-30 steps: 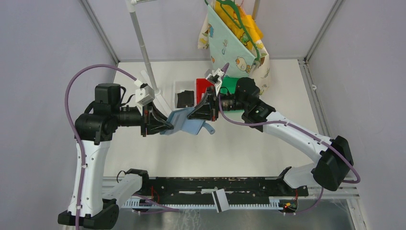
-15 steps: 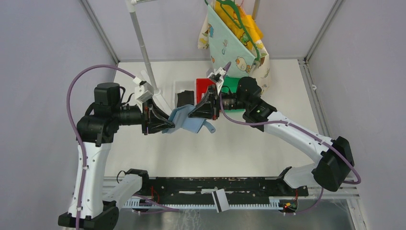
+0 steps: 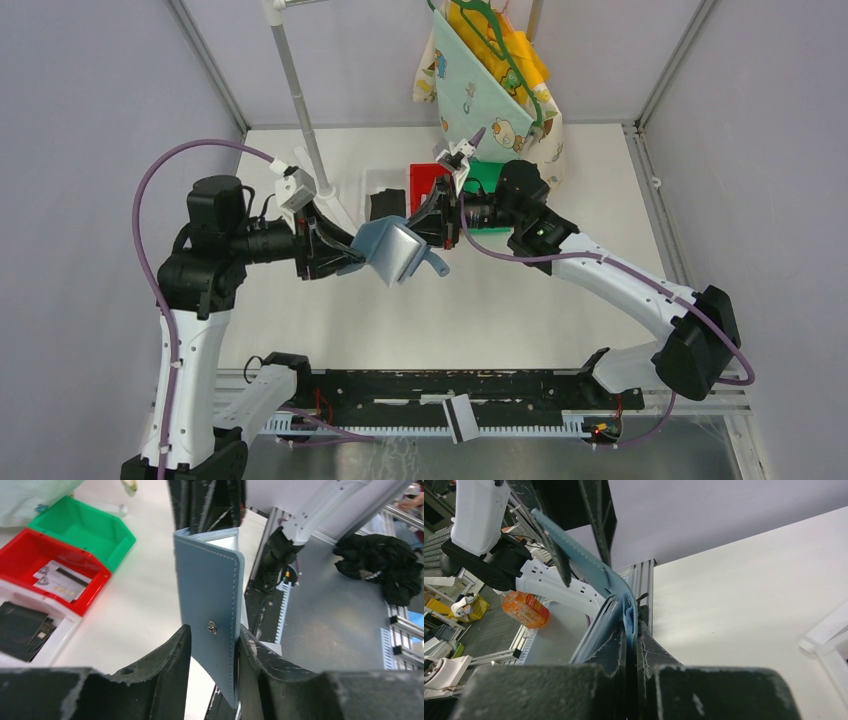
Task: Take the credit cards out of the card holder
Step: Remove the credit card from the card holder.
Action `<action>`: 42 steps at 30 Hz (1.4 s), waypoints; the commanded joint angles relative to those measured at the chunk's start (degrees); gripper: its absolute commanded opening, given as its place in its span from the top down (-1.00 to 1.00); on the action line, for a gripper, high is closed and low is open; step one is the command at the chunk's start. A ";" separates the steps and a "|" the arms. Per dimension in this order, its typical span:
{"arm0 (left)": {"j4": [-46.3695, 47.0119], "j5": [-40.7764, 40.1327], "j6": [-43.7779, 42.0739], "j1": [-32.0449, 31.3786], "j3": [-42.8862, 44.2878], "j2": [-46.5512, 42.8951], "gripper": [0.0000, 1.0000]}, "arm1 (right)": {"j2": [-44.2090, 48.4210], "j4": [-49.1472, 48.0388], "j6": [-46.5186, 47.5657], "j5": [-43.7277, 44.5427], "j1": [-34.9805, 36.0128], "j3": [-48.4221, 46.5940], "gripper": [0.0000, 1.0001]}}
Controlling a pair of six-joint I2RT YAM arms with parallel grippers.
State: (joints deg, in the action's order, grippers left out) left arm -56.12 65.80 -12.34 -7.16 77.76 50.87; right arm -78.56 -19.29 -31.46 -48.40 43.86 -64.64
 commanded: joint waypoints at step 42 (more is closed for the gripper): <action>17.76 -28.18 -4.55 -0.05 -16.05 -11.84 -0.89 | -7.60 19.71 0.98 31.23 12.92 -21.30 1.00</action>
State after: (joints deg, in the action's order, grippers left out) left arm -42.48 43.03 -14.20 -7.16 60.75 39.00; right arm -87.15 5.17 -29.76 -16.56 56.49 -83.57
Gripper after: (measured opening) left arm 0.978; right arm 0.051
